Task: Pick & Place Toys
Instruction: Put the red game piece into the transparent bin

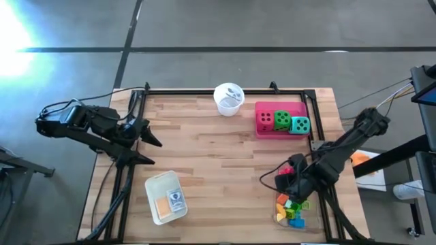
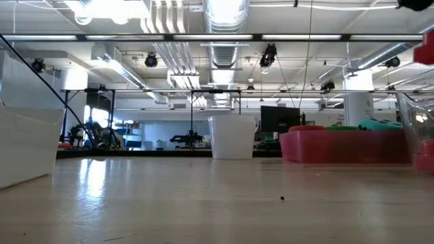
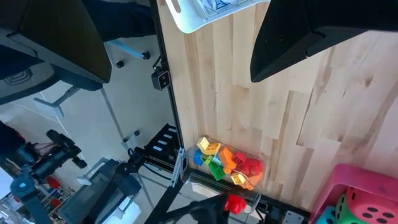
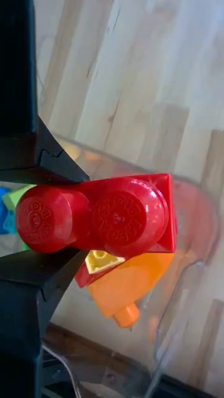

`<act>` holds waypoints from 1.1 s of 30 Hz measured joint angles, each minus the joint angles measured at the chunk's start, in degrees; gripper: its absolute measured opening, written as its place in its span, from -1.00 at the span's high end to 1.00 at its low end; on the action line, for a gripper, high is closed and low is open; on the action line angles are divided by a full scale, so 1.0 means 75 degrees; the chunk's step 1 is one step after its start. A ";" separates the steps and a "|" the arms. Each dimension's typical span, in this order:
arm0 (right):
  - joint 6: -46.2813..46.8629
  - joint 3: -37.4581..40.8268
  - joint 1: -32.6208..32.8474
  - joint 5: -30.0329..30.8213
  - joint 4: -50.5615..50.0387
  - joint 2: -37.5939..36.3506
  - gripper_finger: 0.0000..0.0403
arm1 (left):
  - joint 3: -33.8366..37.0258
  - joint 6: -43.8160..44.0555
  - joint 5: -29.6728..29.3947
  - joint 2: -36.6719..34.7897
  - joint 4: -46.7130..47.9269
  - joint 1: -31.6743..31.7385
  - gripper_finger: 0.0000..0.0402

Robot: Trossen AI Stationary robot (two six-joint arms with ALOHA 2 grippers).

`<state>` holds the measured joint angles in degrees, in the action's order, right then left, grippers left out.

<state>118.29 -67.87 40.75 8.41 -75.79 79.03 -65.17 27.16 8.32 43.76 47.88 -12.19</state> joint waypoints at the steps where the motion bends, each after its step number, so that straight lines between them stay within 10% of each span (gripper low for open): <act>1: -0.0050 0.0174 -0.0003 -0.0124 0.0155 -0.0041 0.41 | 0.0000 -0.0008 0.0000 -0.0016 0.0003 0.0000 -0.93; 33: -0.0681 0.2621 -0.0659 -0.0735 0.2761 -0.0322 0.41 | 0.0000 -0.0015 -0.0659 0.0214 0.0003 0.0003 -0.93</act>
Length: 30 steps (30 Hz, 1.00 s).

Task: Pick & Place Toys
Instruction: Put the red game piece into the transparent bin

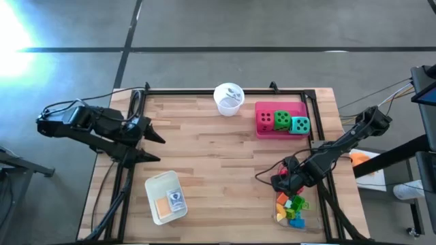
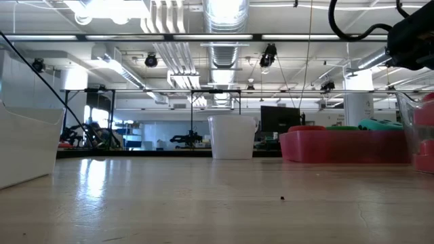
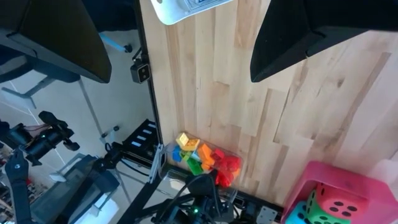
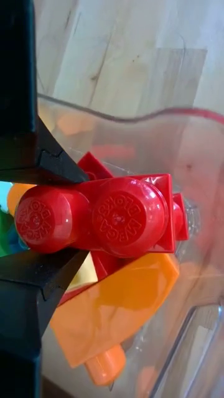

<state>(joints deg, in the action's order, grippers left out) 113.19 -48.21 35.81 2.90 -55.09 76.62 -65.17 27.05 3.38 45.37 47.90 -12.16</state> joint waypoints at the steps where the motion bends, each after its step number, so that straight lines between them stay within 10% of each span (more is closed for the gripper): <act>1: 0.0027 0.0022 0.0000 0.0000 -0.0003 0.0003 0.41 | 0.0000 0.0000 0.0000 0.0015 0.0000 0.0000 -0.93; 22: -0.0089 0.0397 0.0003 -0.0049 0.0477 0.0012 0.40 | 0.0000 0.0199 0.0000 0.0017 0.0000 0.0003 -0.93; 30: 0.0008 0.0389 0.0003 -0.0190 0.0487 -0.0047 -0.50 | 0.0000 0.0201 0.0003 0.0017 0.0260 0.0003 -0.93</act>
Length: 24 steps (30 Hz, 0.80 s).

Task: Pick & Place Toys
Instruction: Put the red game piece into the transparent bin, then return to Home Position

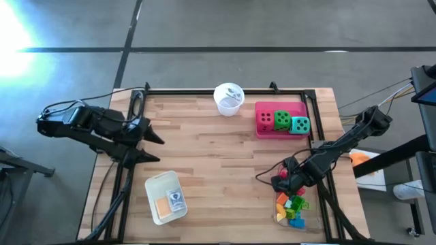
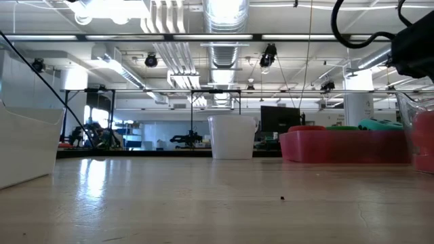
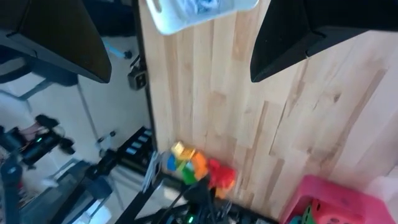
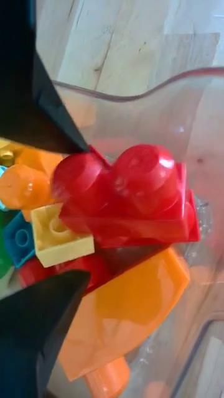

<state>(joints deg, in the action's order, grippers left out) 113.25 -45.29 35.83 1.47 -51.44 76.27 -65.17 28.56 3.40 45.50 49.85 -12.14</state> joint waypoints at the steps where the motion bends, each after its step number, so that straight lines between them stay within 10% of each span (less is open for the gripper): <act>1: 0.0005 -0.0007 0.0003 -0.0027 -0.0004 -0.0008 -0.59 | 0.0000 0.0000 0.0000 0.0000 0.0115 0.0000 -0.93; 11: -0.0128 -0.1242 0.0129 0.0004 -0.1083 -0.0017 -0.74 | 0.0000 -0.1626 -0.0570 0.0006 0.0795 0.0000 -0.93; 24: -0.1353 -0.4333 0.0353 0.2526 -0.3351 0.0079 0.61 | 0.0059 -0.2774 -0.1734 -0.0409 -0.0061 0.0243 -0.93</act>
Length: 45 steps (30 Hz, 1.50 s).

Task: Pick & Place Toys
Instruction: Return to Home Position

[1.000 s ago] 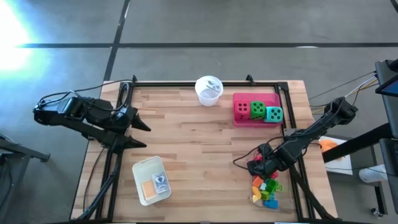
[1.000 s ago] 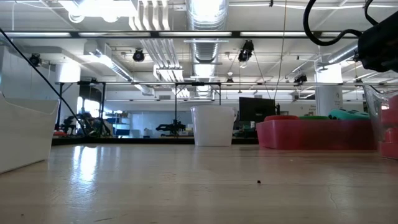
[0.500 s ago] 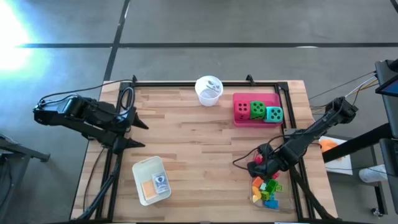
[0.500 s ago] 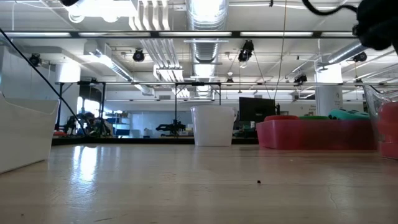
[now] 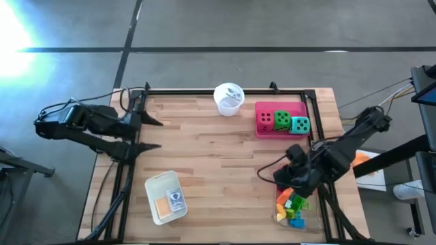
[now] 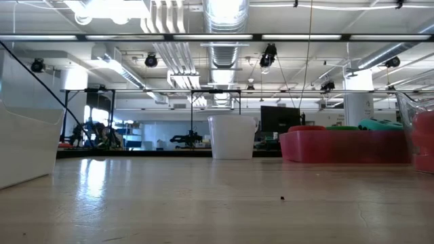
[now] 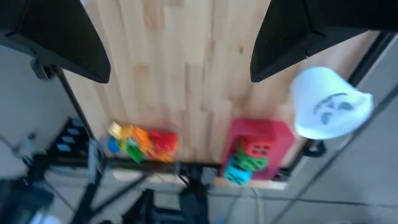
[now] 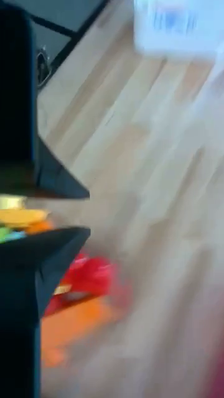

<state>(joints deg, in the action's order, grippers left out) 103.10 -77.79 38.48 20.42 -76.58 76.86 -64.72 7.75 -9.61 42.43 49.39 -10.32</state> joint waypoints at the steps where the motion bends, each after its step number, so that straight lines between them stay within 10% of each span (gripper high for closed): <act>1: -0.0505 -0.0149 0.0000 0.0367 0.0006 0.0000 0.72 | 0.0095 -0.0008 -0.0026 -0.0112 -0.0142 0.0080 -0.93; 12: -0.3261 -0.1475 0.0003 0.0918 0.0475 -0.0020 0.74 | 0.2609 0.0459 -0.0049 -0.1899 -0.2885 0.0297 -0.93; 21: -0.6432 -0.1388 0.0014 0.3950 0.1441 -0.0680 0.51 | 0.3831 0.1031 -0.0287 -0.2708 -0.3667 0.0297 -0.93; 30: -1.0753 -0.0187 -0.0133 0.2096 0.5164 -0.2910 0.29 | 0.3805 0.0347 -0.0638 -0.2913 -0.3543 0.0366 -0.93; 45: -1.1337 0.4956 -0.1070 -0.0151 0.9416 -0.6542 -0.01 | 0.3833 0.0633 -0.0638 -0.2916 -0.2626 0.0817 -0.93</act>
<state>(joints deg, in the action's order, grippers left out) 18.07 -40.61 30.45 19.28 -5.95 27.79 -35.98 12.50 -14.39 20.56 29.70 -4.19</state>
